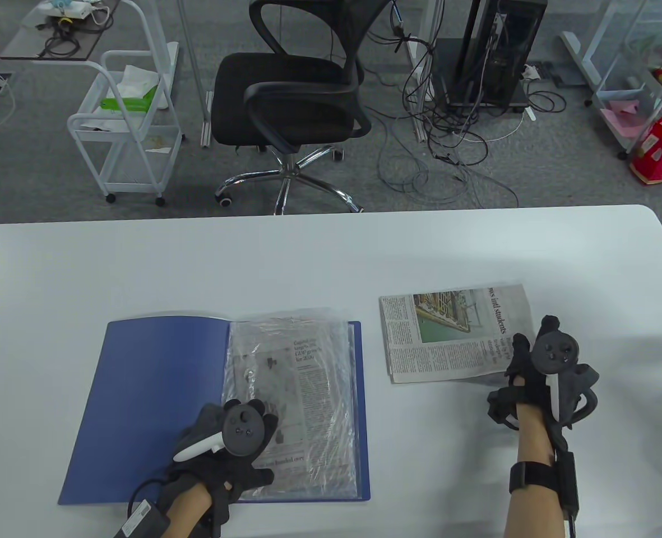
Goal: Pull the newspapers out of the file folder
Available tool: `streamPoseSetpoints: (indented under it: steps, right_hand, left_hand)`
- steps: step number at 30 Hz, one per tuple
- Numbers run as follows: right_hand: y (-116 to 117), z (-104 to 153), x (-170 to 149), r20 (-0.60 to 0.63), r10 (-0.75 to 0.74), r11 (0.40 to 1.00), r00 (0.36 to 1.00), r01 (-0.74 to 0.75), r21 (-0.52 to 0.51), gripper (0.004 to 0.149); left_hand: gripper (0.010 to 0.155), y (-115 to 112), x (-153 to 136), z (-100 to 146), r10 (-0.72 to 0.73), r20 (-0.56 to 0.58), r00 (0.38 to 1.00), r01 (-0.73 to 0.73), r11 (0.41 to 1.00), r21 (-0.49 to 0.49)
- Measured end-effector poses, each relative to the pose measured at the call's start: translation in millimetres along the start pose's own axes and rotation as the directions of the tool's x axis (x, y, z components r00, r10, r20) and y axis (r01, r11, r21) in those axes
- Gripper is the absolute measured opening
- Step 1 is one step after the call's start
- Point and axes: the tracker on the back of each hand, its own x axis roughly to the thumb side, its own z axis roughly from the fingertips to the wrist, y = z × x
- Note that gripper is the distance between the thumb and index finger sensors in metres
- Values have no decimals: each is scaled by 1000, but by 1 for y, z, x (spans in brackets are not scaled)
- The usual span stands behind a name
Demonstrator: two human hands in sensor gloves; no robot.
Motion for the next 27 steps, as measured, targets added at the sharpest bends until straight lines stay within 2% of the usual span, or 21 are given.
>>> streamPoseSetpoints:
  steps: [3,7,12,16,19,23,27]
  right_hand:
    - [-18,9,28,132,12,1000,991,-10,-22,63]
    - [-44,30,72,314,-41,999,949,40,12,57]
    - [-57,62,106,474,-19,999,880,-5,49,55]
    - [-49,91,116,550,46,997,834,-69,22,55]
    - [-33,110,117,592,110,989,798,-144,10,55]
    - [-14,120,113,612,170,980,772,-197,-23,55]
    - [-7,118,110,595,165,980,786,-197,-11,55]
  left_hand:
    - [88,0,0,0,0,0,1000,0,1000,-1]
    - [87,0,-1,0,1,2,1000,-1,1000,0]
    - [87,0,-1,0,-7,0,1000,7,1000,-1]
    - [87,0,-1,0,-10,0,1000,10,1000,-2]
    - [87,0,0,0,-11,0,1000,11,1000,-2]
    - [87,0,0,0,-12,-1,1000,12,1000,-2]
    - [87,0,0,0,-10,0,1000,10,1000,-2]
